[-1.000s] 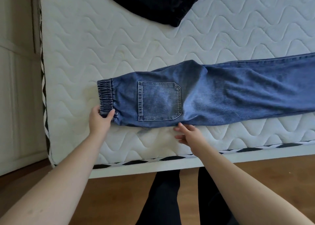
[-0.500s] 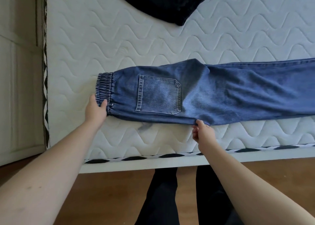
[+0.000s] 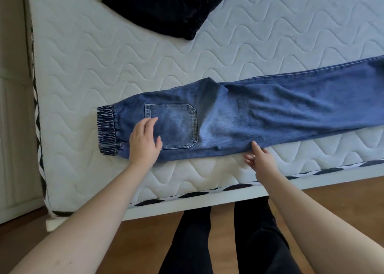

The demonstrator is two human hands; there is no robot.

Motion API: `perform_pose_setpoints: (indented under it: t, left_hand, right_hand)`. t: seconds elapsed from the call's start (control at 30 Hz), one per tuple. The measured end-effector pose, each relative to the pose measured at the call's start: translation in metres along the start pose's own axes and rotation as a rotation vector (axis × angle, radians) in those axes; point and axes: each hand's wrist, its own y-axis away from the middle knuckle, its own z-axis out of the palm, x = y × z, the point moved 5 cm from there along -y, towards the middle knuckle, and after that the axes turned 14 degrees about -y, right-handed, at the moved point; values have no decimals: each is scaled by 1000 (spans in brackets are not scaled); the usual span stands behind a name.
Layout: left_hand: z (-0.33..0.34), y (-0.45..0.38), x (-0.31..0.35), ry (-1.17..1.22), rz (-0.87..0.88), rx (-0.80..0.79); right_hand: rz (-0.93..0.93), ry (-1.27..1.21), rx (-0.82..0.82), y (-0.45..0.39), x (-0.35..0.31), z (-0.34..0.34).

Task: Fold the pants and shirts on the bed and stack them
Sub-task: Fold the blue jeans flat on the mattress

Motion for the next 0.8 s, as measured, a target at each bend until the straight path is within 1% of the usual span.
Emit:
perform_pose_setpoints:
  t: [0.1,0.2,0.37,0.47,0.67,0.8]
  left_hand:
    - [11,-8,51,30,152,-77]
    - [23,-15,98,7,283,-149]
    - [39,-32,171,-47,440,-182]
    - [50,-53,211,-63,480,-199]
    - [70,-118,284,-103,482,-258]
    - [79,-156,337,-99,473,-305]
  right_hand:
    - [-19,-23,0,-10,-13,-12]
    - [-21,-76,12,-22,-26,-22]
    - [-31,-171,58,-45,-54,-48]
    - [-48,-203,95,-61,-79,-66]
    - [-48,-248,103,-90,-132,-106]
    - [-40,-290,151,-108,-164,-133]
